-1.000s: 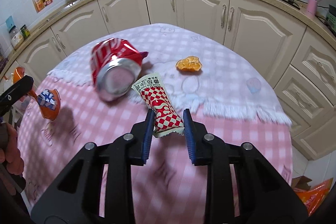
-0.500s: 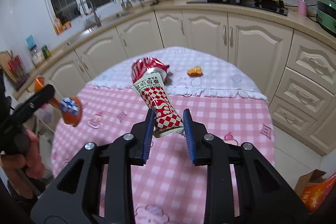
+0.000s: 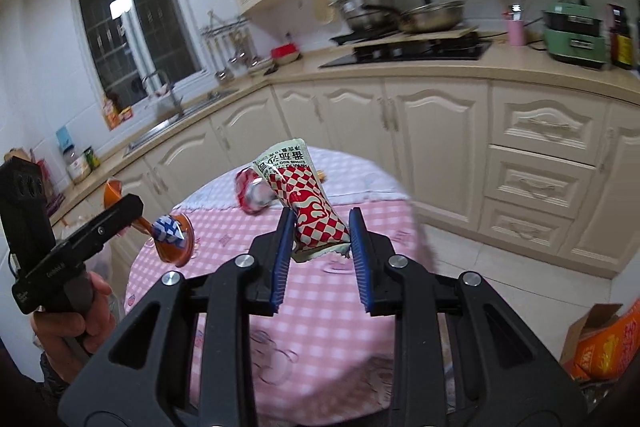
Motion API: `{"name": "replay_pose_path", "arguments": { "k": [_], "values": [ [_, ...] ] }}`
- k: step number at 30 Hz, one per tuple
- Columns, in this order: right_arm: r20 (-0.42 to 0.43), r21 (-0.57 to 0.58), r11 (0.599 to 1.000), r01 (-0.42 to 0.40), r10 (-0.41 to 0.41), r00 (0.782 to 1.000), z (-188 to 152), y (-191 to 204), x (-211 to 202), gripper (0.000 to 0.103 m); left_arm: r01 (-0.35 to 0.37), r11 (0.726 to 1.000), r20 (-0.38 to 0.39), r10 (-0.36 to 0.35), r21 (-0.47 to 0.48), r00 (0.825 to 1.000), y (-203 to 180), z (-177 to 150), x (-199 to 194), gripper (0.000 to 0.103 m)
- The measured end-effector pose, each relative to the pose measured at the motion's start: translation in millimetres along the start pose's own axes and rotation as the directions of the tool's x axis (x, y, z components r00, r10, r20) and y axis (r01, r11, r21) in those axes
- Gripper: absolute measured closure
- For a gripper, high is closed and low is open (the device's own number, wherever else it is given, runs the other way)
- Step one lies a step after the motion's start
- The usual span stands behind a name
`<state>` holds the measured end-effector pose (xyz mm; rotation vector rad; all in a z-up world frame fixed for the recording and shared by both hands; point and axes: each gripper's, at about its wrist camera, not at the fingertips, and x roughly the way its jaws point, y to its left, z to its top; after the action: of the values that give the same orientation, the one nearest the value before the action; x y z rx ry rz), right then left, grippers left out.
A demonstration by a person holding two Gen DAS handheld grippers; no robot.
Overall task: Collect trash
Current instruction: 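Carry the orange can and wrapper to the blue bin and open both tools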
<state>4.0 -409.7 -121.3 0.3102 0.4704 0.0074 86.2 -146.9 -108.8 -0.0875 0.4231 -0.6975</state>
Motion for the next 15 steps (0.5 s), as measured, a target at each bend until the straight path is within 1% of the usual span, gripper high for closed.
{"name": "replay_pose_path", "arguments": {
  "k": [3,6,8,12,15],
  "values": [
    [0.015,0.037,0.998,0.041,-0.042,0.999,-9.2,-26.8,-22.7,0.075,0.07,0.997,-0.028,-0.069,0.016,0.997,-30.5,-6.6,10.4,0.012],
    [0.015,0.088,0.992,0.09,-0.091,0.996,-22.7,-60.6,-43.1,0.075,0.133,0.991,-0.068,-0.131,0.032,0.989,-60.6,-17.7,24.4,0.012],
    [0.006,0.133,0.983,0.128,-0.13,0.991,-33.9,-86.9,-53.6,0.075,0.172,0.984,-0.102,-0.167,0.043,0.981,-82.0,-28.4,36.3,0.012],
    [-0.026,0.2,0.96,0.194,-0.193,0.981,-59.1,-129.8,-66.8,0.075,0.248,0.967,-0.182,-0.233,0.062,0.955,-120.1,-51.8,63.4,0.012],
    [-0.062,0.253,0.942,0.222,-0.213,0.975,-79.1,-159.1,-69.0,0.075,0.306,0.95,-0.259,-0.279,0.068,0.925,-148.1,-74.8,87.5,0.012]
  ]
}}
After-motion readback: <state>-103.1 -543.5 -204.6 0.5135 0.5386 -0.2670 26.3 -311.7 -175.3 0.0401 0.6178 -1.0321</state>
